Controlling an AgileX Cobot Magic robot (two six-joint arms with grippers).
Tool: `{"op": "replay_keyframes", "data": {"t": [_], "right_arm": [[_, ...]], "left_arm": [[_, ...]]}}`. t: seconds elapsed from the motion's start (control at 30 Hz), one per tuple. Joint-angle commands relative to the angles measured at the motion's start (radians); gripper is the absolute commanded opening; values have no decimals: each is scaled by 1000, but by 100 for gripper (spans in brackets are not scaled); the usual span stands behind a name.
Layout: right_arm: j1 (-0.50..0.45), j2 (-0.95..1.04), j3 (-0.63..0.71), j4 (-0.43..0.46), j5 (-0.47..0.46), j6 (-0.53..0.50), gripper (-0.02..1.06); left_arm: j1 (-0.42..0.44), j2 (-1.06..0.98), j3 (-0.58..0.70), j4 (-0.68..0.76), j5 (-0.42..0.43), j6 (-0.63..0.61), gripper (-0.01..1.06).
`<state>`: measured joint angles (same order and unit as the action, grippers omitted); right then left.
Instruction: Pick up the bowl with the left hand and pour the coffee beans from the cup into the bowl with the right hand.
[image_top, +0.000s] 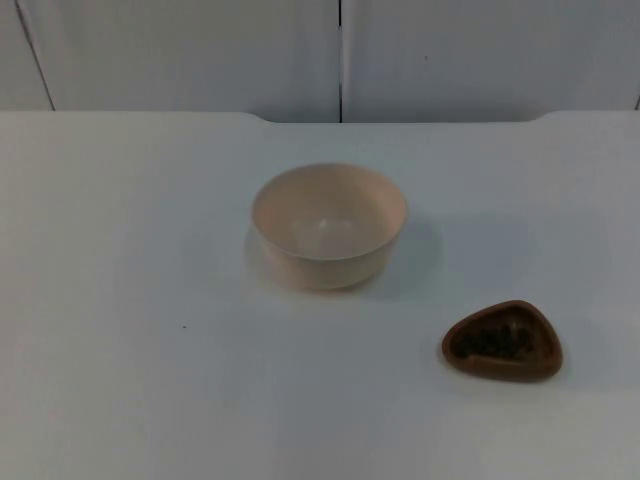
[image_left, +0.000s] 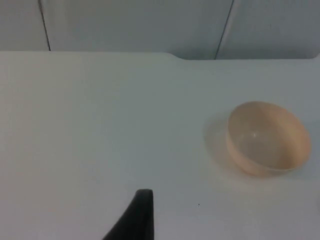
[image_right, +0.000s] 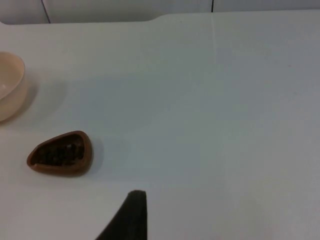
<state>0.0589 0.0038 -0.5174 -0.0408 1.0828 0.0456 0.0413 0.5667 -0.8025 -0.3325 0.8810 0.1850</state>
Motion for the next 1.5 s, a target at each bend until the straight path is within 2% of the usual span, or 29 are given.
{"op": "replay_keyframes", "data": {"t": [0.0, 0.37, 0.6, 0.87, 1.0, 1.17, 1.2, 1.33, 1.47], "right_arm": [[-8, -4, 3, -2, -4, -9, 105], [-8, -4, 3, -2, -4, -9, 105], [-8, -4, 3, -2, -4, -9, 105], [-8, -4, 3, -2, -4, -9, 105], [-8, -4, 3, -2, -4, -9, 105], [-8, -4, 3, -2, -4, -9, 105], [-8, -4, 3, -2, -4, -9, 105], [-8, -4, 3, -2, -4, -9, 105], [-8, -4, 3, -2, -4, -9, 105]], "left_arm": [[0, 44, -48, -11, 2, 4, 105], [0, 199, -163, -61, 28, 37, 105], [-2, 292, -169, -202, 47, 145, 105], [-4, 391, -169, -262, 56, 204, 105], [-51, 429, -169, -264, 49, 216, 105], [-179, 514, -169, -258, 21, 227, 105], [-179, 514, -169, -258, 21, 227, 105], [-274, 586, -169, -256, -35, 225, 105], [-321, 638, -169, -253, -69, 221, 105]]}}
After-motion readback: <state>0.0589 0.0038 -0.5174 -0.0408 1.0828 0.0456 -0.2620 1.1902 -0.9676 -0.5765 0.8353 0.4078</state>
